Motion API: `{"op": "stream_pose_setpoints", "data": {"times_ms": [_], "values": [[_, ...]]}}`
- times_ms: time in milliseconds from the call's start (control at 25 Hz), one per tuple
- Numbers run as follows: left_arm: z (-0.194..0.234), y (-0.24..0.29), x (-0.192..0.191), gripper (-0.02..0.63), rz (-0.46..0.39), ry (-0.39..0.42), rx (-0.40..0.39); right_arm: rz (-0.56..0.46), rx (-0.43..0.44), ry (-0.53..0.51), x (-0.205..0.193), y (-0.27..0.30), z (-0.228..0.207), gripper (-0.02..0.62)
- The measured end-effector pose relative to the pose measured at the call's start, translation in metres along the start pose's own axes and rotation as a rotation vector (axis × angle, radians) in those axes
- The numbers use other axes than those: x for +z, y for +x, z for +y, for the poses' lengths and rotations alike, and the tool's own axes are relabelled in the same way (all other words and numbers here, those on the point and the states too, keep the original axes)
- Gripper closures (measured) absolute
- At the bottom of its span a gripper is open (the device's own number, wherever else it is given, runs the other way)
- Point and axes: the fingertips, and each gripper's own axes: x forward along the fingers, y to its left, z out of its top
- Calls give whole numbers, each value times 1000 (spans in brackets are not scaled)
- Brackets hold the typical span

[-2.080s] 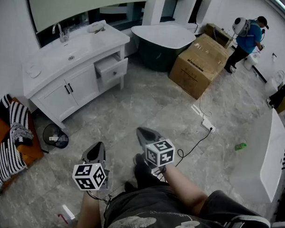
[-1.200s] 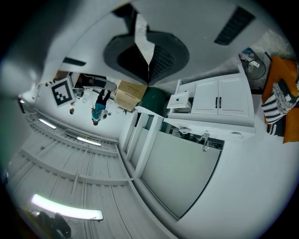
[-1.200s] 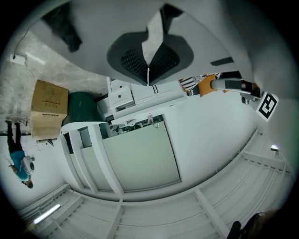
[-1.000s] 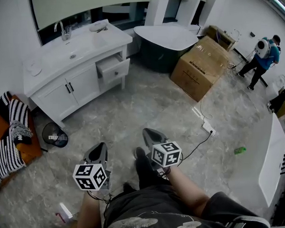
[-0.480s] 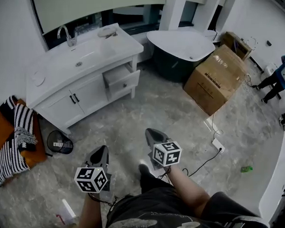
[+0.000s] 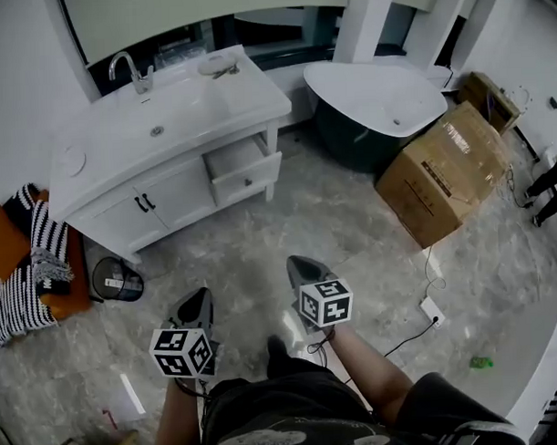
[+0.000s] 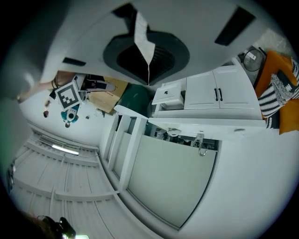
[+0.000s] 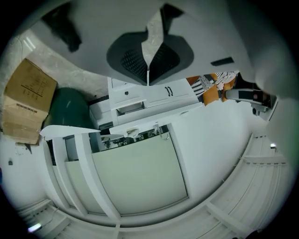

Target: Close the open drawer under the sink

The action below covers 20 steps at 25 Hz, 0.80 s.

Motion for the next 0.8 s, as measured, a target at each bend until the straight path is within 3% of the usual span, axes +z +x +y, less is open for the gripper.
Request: {"op": "stream_pose_setpoints", "data": {"times_ms": [360,800], "values": [[28,37,9,591,19,-14,54,49,30,23,7,50,-14,569],[101,127,40,591,43,-50,-3,48,-82,56,45,135,-33,569]]}}
